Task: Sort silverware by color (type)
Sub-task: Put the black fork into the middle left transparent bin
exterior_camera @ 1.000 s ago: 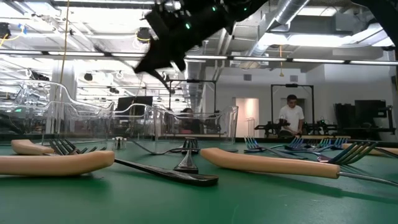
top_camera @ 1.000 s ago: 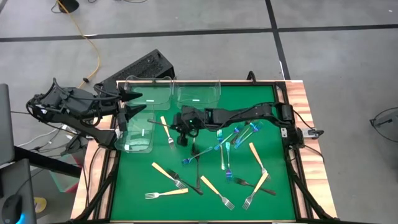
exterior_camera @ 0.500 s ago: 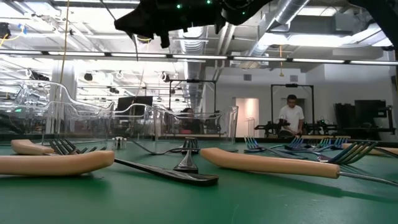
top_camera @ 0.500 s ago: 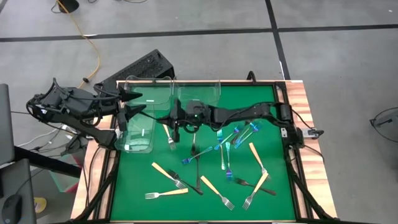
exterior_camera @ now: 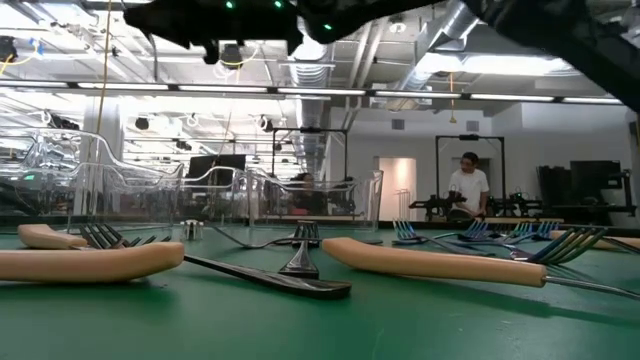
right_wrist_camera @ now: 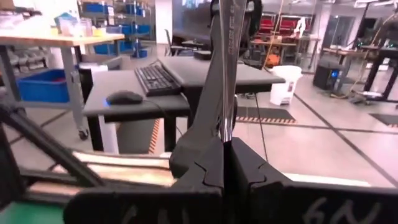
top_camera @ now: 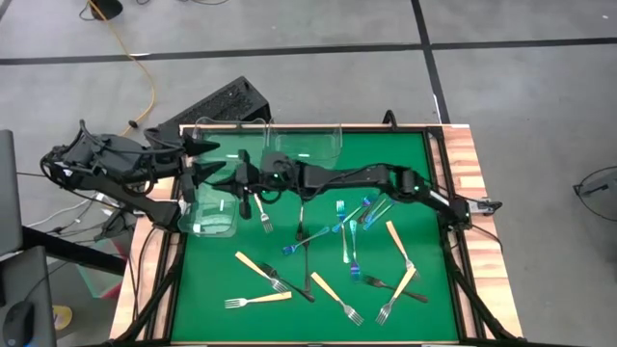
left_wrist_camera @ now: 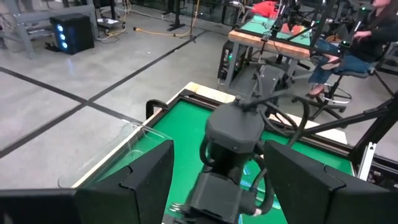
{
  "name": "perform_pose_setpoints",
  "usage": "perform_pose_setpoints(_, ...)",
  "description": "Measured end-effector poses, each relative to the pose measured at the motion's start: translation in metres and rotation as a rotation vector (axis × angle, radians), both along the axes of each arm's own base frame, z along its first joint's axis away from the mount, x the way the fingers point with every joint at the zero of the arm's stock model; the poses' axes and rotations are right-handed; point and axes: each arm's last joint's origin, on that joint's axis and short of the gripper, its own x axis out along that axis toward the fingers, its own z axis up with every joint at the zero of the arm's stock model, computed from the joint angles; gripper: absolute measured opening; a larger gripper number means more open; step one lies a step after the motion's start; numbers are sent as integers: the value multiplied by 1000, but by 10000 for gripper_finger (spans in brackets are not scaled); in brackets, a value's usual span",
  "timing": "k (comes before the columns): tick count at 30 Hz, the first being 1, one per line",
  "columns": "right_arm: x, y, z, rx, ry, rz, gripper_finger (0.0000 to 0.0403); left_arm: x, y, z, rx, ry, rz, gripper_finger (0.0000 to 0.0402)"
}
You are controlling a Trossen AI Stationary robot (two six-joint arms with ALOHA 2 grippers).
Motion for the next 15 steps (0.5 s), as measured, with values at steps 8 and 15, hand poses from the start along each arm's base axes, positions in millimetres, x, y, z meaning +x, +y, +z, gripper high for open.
perform_pose_setpoints(8,20,-14,-32,42,-8,27,16,-6,2,3,20,-19,5,234)
perform_pose_setpoints(15,29,-21,-68,-130,-32,115,16,-11,4,3,32,-21,6,234)
